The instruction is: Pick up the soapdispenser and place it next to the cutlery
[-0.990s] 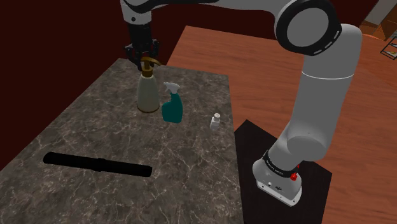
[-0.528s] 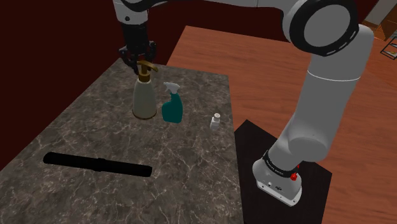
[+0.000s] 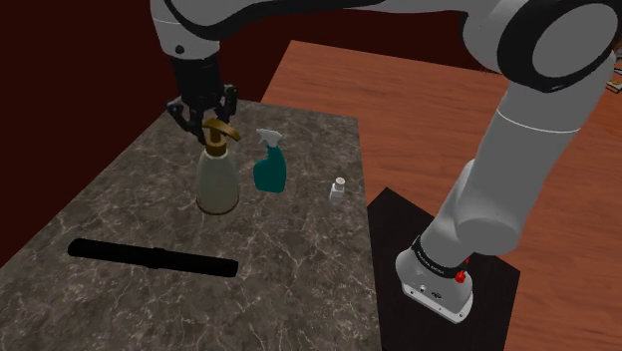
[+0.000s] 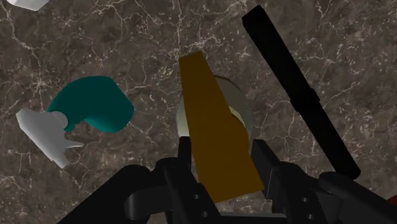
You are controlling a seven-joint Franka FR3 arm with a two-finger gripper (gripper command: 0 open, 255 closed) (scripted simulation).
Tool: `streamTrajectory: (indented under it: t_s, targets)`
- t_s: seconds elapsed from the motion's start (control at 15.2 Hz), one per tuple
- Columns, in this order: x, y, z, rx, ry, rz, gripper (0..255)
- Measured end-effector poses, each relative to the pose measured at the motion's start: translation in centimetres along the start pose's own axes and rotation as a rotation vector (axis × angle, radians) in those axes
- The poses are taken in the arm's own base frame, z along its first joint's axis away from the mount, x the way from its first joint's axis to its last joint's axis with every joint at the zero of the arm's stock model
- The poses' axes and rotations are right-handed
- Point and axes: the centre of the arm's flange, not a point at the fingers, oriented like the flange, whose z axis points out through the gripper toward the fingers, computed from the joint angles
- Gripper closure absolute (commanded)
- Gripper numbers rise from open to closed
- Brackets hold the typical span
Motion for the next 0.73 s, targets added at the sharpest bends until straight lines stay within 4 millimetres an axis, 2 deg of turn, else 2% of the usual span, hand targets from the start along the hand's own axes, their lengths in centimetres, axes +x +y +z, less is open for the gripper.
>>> streamTrajectory:
  t_s: [0.2, 0.73]
  targets:
    - [-3.0, -2.4, 0.0, 0.0, -0.001, 0.0, 255]
    - [-10.5, -10.2, 0.2, 0.0, 0.0, 0.0, 255]
